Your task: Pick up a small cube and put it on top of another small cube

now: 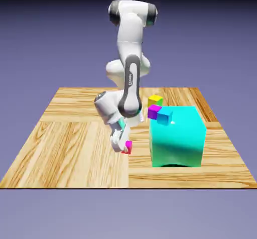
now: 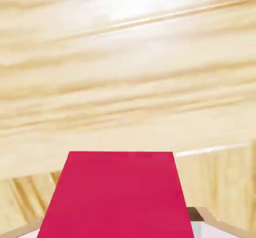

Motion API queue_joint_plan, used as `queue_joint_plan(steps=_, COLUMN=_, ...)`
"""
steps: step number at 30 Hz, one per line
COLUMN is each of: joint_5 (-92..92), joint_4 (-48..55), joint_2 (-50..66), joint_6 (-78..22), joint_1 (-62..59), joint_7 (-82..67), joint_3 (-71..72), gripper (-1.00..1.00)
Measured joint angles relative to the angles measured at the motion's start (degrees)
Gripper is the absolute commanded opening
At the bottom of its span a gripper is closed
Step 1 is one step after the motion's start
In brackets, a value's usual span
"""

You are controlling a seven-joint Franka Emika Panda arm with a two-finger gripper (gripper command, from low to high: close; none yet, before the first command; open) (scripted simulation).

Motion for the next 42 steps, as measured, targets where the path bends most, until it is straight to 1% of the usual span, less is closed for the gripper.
queue_joint_plan(steps=2, joint_5=-4.0, joint_4=-1.2, joint_2=-2.8, joint_6=0.4, joint_1=0.1, joint_7=2.9, joint_3=-1.2, gripper=-1.0)
queue_joint_plan(steps=5, joint_5=-7.4, joint_4=-0.3, joint_2=-0.9, joint_6=-1.6, joint_1=-3.7, joint_7=4.1, joint_3=1.9, gripper=-1.0)
queue_joint_plan(steps=23, joint_5=-52.0, joint_4=26.0, joint_2=-4.7, joint_6=-36.2, joint_1=-23.6, joint_7=-26.7, joint_3=32.0, gripper=-1.0)
queue_joint_plan(steps=25, joint_5=-55.1, joint_4=28.9, joint_2=-6.0, joint_6=-41.2, joint_1=-25.6, joint_7=-27.9, joint_3=35.6, gripper=-1.0)
queue_joint_plan(steps=27, joint_5=-57.2, joint_4=31.5, joint_2=-7.6, joint_6=-46.2, joint_1=-22.7, joint_7=-28.2, joint_3=39.0, gripper=-1.0)
queue_joint_plan(steps=33, joint_5=-62.0, joint_4=38.7, joint_2=-12.2, joint_6=-60.4, joint_1=-23.5, joint_7=-28.0, joint_3=48.4, gripper=-1.0)
queue_joint_plan(steps=35, joint_5=-61.2, joint_4=38.5, joint_2=-12.5, joint_6=-60.7, joint_1=-23.0, joint_7=-27.1, joint_3=48.3, gripper=-1.0)
queue_joint_plan(steps=39, joint_5=-60.8, joint_4=30.3, joint_2=-12.7, joint_6=-52.5, joint_1=-22.7, joint_7=-27.4, joint_3=48.7, gripper=-1.0)
queue_joint_plan(steps=40, joint_5=-60.7, joint_4=28.4, joint_2=-12.7, joint_6=-50.7, joint_1=-22.7, joint_7=-27.5, joint_3=48.8, gripper=1.0)
queue_joint_plan(steps=42, joint_5=-60.8, joint_4=28.4, joint_2=-12.7, joint_6=-50.7, joint_1=-22.6, joint_7=-27.5, joint_3=48.8, gripper=1.0)
